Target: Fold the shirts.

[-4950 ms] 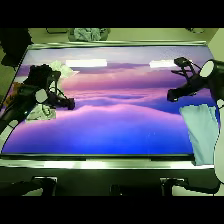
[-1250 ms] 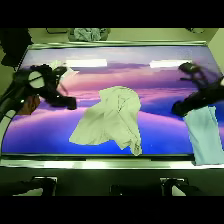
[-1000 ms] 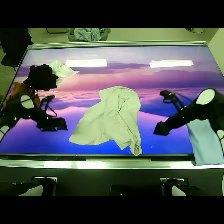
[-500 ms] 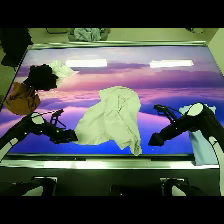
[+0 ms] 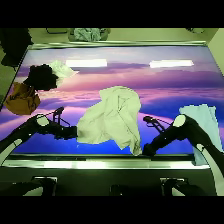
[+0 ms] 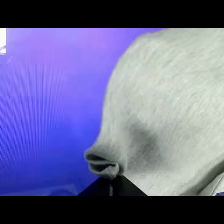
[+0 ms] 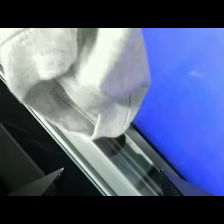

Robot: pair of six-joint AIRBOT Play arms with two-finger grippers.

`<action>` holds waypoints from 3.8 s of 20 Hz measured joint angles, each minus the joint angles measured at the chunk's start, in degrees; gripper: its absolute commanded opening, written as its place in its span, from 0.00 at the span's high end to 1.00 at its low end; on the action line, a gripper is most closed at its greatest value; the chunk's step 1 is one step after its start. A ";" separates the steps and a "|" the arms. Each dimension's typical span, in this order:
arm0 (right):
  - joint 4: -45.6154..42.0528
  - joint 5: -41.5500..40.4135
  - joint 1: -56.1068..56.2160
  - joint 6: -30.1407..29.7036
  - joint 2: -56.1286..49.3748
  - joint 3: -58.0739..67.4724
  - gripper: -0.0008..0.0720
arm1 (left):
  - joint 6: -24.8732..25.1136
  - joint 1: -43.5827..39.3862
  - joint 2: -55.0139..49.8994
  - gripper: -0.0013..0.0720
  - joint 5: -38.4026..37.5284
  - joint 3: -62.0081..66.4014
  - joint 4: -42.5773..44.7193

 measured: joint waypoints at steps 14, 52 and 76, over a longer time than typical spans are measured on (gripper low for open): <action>-1.07 -17.38 14.56 8.85 -2.32 -0.83 0.91 | 2.03 -0.13 2.75 0.95 -2.58 1.62 -0.04; -27.41 -27.34 -2.38 31.28 0.76 21.09 0.91 | 3.48 8.68 -6.88 0.95 4.24 39.95 14.27; -7.93 3.30 -35.89 6.58 -8.11 25.83 0.22 | 11.13 23.34 -3.69 0.25 -21.62 5.62 0.66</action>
